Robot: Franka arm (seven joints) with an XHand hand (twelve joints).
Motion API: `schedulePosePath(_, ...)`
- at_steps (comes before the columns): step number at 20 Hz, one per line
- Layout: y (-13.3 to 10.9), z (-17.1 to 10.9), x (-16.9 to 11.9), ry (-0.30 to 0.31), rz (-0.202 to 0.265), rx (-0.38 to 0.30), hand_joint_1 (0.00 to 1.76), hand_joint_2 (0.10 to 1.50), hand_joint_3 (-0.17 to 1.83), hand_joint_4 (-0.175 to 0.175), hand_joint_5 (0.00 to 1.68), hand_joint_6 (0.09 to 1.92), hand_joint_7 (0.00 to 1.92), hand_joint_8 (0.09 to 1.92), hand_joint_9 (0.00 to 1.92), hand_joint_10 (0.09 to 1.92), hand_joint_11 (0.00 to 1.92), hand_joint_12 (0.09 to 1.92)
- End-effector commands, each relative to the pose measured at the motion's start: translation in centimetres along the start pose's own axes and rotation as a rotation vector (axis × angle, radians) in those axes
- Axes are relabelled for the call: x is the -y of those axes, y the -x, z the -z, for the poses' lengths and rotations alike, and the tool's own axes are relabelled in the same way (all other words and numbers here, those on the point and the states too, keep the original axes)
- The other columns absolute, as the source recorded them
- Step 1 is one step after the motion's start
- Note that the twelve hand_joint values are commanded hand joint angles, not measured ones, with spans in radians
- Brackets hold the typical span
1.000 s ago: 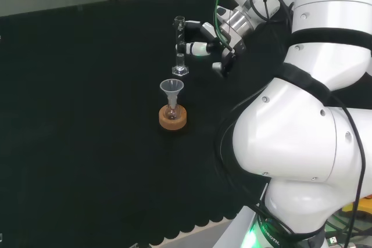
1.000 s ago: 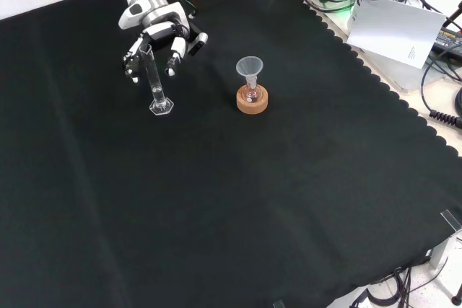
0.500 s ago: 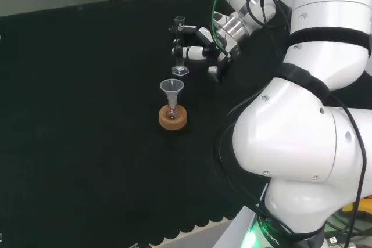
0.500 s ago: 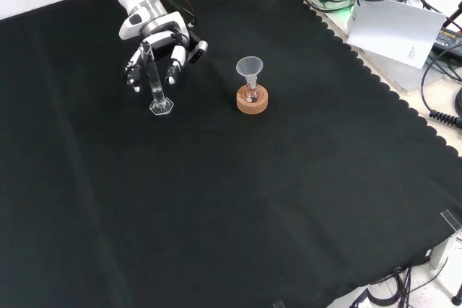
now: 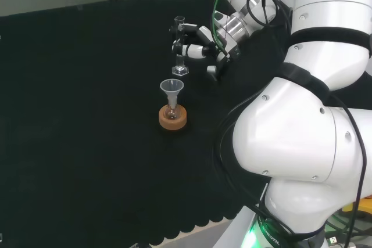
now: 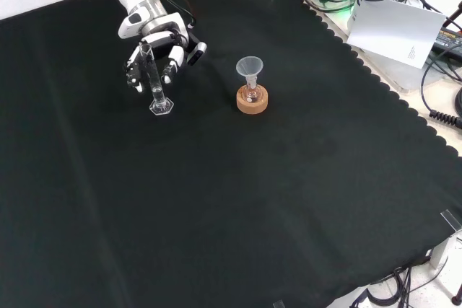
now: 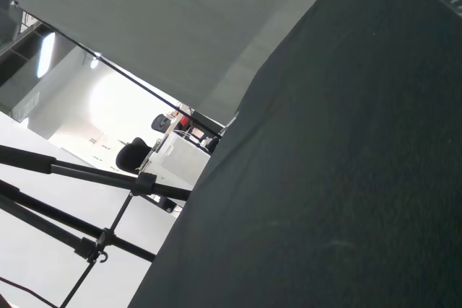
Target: Pick up the graduated cylinder.
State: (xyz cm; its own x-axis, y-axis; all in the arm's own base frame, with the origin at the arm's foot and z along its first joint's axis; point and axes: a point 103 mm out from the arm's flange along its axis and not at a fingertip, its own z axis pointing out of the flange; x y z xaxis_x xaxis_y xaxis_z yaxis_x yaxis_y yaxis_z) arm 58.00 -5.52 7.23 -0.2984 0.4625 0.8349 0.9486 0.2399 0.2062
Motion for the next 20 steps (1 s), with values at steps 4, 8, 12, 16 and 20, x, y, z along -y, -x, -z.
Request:
schedulePosePath(4, -0.06, -0.41, -0.01, -0.009, -0.01, 0.009, 1.07, 1.05, -0.17, -0.001, 0.69, 0.58, 0.66, 0.6, 0.96, 0.36, 0.76, 1.06)
schedulePosePath(8, 0.19, -0.39, 0.08, -0.013, -0.01, 0.006, 1.11, 1.07, -0.17, 0.023, 0.75, 0.6, 0.73, 0.59, 1.03, 0.32, 0.83, 1.01)
schedulePosePath(12, 0.47, -0.15, 0.32, -0.013, -0.015, 0.009, 1.15, 1.11, -0.17, 0.037, 0.81, 0.6, 0.81, 0.58, 1.09, 0.27, 0.9, 0.97)
schedulePosePath(16, 0.36, 0.06, 0.3, -0.003, -0.024, 0.028, 1.19, 1.16, -0.17, 0.04, 0.9, 0.56, 0.91, 0.56, 1.16, 0.21, 0.99, 0.92)
schedulePosePath(20, -0.34, 0.4, 0.12, -0.004, -0.036, 0.107, 1.24, 1.13, -0.02, -0.149, 0.94, 1.0, 0.97, 0.95, 1.27, 0.2, 1.09, 0.87)
